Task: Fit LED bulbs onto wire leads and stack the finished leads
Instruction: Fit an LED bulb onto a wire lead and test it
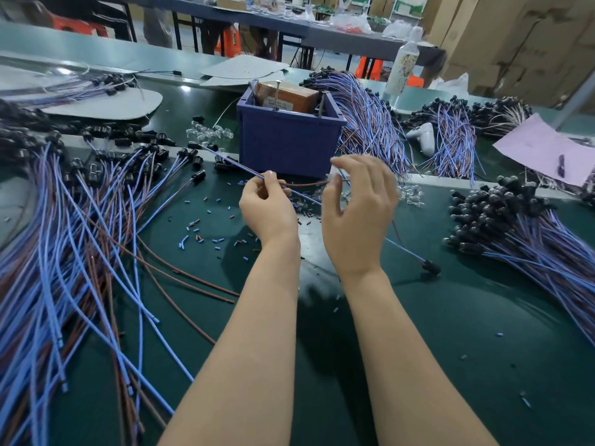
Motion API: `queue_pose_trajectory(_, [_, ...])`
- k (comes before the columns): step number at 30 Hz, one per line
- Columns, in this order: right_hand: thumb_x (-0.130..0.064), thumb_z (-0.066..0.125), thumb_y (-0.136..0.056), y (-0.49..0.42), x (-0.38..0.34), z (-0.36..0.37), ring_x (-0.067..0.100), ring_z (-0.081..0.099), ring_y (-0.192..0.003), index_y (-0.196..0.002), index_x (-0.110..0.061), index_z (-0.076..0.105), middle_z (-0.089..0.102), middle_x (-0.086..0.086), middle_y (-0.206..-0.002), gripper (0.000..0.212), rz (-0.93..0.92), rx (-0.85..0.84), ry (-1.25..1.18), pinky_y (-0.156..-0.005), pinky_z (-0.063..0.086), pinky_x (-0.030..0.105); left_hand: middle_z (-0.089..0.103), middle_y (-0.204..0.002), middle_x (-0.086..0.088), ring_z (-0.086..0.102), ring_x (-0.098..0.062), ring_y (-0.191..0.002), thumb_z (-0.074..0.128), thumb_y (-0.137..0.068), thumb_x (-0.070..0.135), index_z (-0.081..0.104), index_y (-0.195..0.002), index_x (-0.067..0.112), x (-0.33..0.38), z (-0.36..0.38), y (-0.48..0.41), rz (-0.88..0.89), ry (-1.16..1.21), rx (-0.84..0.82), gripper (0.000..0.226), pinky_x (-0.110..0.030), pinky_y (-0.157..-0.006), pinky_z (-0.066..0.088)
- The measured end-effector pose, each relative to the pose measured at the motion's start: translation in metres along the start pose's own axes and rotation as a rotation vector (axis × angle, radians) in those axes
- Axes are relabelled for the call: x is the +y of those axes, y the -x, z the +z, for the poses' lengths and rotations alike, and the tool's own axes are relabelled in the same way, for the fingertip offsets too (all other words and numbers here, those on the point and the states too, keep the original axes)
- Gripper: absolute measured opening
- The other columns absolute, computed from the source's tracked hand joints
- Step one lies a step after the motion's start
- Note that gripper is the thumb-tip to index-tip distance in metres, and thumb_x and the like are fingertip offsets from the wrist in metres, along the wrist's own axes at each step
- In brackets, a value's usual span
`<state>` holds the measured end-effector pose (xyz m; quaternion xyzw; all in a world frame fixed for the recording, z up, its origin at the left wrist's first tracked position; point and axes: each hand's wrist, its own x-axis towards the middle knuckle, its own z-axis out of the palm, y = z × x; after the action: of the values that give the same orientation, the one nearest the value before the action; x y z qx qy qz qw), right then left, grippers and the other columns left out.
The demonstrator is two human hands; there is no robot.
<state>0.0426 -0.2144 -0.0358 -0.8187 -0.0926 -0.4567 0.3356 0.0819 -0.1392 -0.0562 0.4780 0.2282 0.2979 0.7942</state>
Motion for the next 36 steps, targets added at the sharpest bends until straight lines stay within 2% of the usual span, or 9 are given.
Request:
queue_pose_trajectory(2, [-0.022, 0.051, -0.094, -0.002, 0.008, 0.001, 0.024, 0.038, -0.133, -0.12, -0.017, 0.062, 0.057, 0.002, -0.129, 0.029, 0.137, -0.142, 0.126, -0.115, 0.014, 0.043, 0.057, -0.066, 0.004, 0.05, 0.003, -0.045, 0.048, -0.098, 0.015, 0.051, -0.073, 0.017, 0.001, 0.0, 0.001, -0.006, 0.025, 0.007, 0.025, -0.017, -0.056, 0.043])
queue_pose_trajectory(4, [-0.033, 0.041, -0.099, 0.0, 0.019, 0.004, 0.021, 0.04, -0.131, -0.123, -0.02, 0.058, 0.057, 0.001, -0.128, 0.032, 0.238, -0.359, 0.228, -0.117, 0.007, 0.041, 0.057, -0.067, 0.004, 0.05, 0.004, -0.043, 0.047, -0.098, 0.017, 0.052, -0.074, 0.017, 0.002, 0.0, 0.001, -0.015, 0.043, 0.026, 0.025, -0.016, -0.056, 0.044])
queue_pose_trajectory(8, [-0.03, 0.041, -0.1, 0.006, 0.025, 0.011, 0.029, 0.057, -0.1, -0.109, -0.011, 0.063, 0.067, 0.011, -0.104, 0.03, 0.32, -0.545, 0.023, -0.086, 0.039, 0.034, 0.057, -0.069, 0.004, 0.052, 0.004, -0.046, 0.046, -0.099, 0.017, 0.055, -0.081, 0.012, 0.004, 0.002, 0.002, -0.039, 0.047, -0.026, 0.021, -0.012, -0.055, 0.044])
queue_pose_trajectory(17, [-0.022, 0.049, -0.097, 0.009, 0.025, 0.014, 0.027, 0.06, -0.083, -0.094, -0.008, 0.069, 0.07, 0.009, -0.086, 0.024, 0.346, -0.51, -0.11, -0.072, 0.04, 0.034, 0.06, -0.074, 0.003, 0.052, 0.0, -0.056, 0.046, -0.097, 0.006, 0.058, -0.093, 0.008, 0.002, 0.005, 0.009, -0.033, -0.057, -0.225, 0.013, -0.01, -0.055, 0.044])
queue_pose_trajectory(23, [-0.019, 0.051, -0.095, 0.007, 0.028, 0.013, 0.02, 0.057, -0.081, -0.096, -0.01, 0.066, 0.069, 0.006, -0.087, 0.018, 0.501, -0.42, -0.189, -0.066, 0.033, 0.023, 0.067, -0.085, -0.013, 0.059, -0.019, -0.075, 0.055, -0.093, 0.01, 0.065, -0.094, 0.003, -0.008, 0.007, 0.014, -0.058, -0.395, -0.471, 0.012, -0.034, -0.079, 0.053])
queue_pose_trajectory(26, [-0.02, 0.052, -0.095, 0.009, 0.028, 0.016, 0.018, 0.055, -0.075, -0.09, -0.015, 0.06, 0.063, 0.001, -0.077, 0.01, 0.539, -0.4, -0.216, -0.063, 0.032, 0.023, 0.069, -0.094, -0.017, 0.065, -0.029, -0.088, 0.057, -0.091, 0.012, 0.065, -0.091, 0.008, -0.007, 0.006, 0.016, -0.036, -0.413, -0.454, 0.009, -0.045, -0.089, 0.052])
queue_pose_trajectory(31, [-0.014, 0.052, -0.094, 0.008, 0.03, 0.021, 0.022, 0.061, -0.078, -0.082, -0.015, 0.054, 0.062, -0.001, -0.075, 0.012, 0.638, -0.214, -0.318, -0.08, 0.049, 0.036, 0.064, -0.086, -0.004, 0.06, -0.022, -0.084, 0.053, -0.094, 0.014, 0.064, -0.095, 0.005, -0.009, 0.01, 0.026, 0.138, -0.45, -0.358, 0.013, -0.031, -0.084, 0.048])
queue_pose_trajectory(34, [-0.007, 0.04, -0.098, 0.004, 0.032, 0.023, 0.028, 0.065, -0.076, -0.081, -0.019, 0.043, 0.063, 0.005, -0.076, 0.021, 0.796, -0.067, -0.512, -0.086, 0.052, 0.047, 0.062, -0.087, -0.002, 0.06, -0.021, -0.08, 0.044, -0.097, 0.011, 0.053, -0.094, 0.008, -0.011, 0.013, 0.031, 0.122, -0.376, -0.285, 0.01, -0.027, -0.077, 0.046])
queue_pose_trajectory(36, [-0.006, 0.035, -0.099, 0.005, 0.033, 0.024, 0.025, 0.065, -0.071, -0.086, -0.017, 0.04, 0.063, 0.006, -0.075, 0.018, 0.813, -0.053, -0.541, -0.083, 0.054, 0.044, 0.063, -0.085, -0.004, 0.063, -0.023, -0.076, 0.04, -0.099, 0.01, 0.046, -0.093, 0.01, -0.012, 0.014, 0.032, 0.099, -0.336, -0.26, 0.009, -0.026, -0.074, 0.049])
